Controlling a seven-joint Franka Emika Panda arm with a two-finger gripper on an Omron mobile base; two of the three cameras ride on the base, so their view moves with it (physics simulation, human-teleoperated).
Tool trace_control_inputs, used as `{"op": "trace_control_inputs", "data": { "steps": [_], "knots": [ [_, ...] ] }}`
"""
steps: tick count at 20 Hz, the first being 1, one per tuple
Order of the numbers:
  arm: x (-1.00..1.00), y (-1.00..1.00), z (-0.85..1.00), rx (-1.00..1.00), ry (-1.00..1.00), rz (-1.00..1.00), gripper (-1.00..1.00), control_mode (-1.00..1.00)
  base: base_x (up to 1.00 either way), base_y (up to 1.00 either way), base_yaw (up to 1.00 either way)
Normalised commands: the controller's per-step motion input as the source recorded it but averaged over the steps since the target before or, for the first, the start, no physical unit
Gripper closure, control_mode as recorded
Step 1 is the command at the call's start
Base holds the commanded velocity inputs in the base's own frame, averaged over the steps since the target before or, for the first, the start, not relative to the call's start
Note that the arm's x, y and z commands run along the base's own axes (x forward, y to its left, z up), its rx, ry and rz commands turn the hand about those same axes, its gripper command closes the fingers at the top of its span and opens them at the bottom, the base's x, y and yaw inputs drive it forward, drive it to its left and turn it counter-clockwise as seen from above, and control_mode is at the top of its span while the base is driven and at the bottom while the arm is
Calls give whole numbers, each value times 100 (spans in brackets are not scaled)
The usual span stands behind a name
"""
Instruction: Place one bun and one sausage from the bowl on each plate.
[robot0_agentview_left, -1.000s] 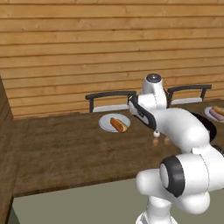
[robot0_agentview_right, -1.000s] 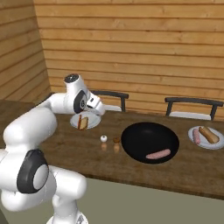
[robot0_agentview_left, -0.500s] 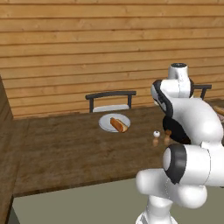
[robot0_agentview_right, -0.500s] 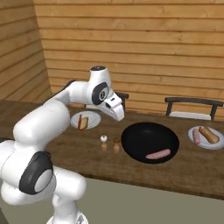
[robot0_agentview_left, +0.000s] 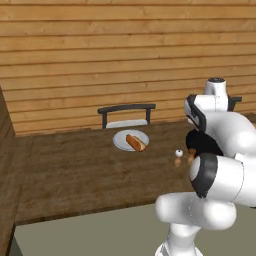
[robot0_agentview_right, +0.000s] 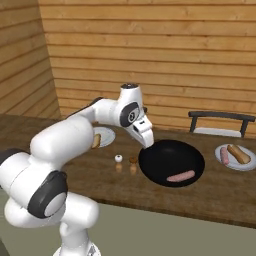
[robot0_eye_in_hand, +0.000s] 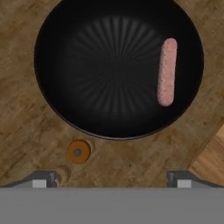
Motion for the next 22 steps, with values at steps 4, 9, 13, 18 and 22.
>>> {"op": "trace_control_inputs", "data": {
  "steps": [4, 9, 13, 18, 22],
  "knots": [
    [0, -49, -36, 2, 4, -9, -100, -100, 0, 0, 0],
    [-2, -48, -41, 0, 5, -11, -100, -100, 0, 0, 0],
    [-6, -39, -40, 0, 10, -11, -100, -100, 0, 0, 0],
    [-1, -40, -39, 0, 7, -12, -100, -100, 0, 0, 0],
    [0, -35, -32, 0, 2, -14, -100, -100, 0, 0, 0]
  ]
}}
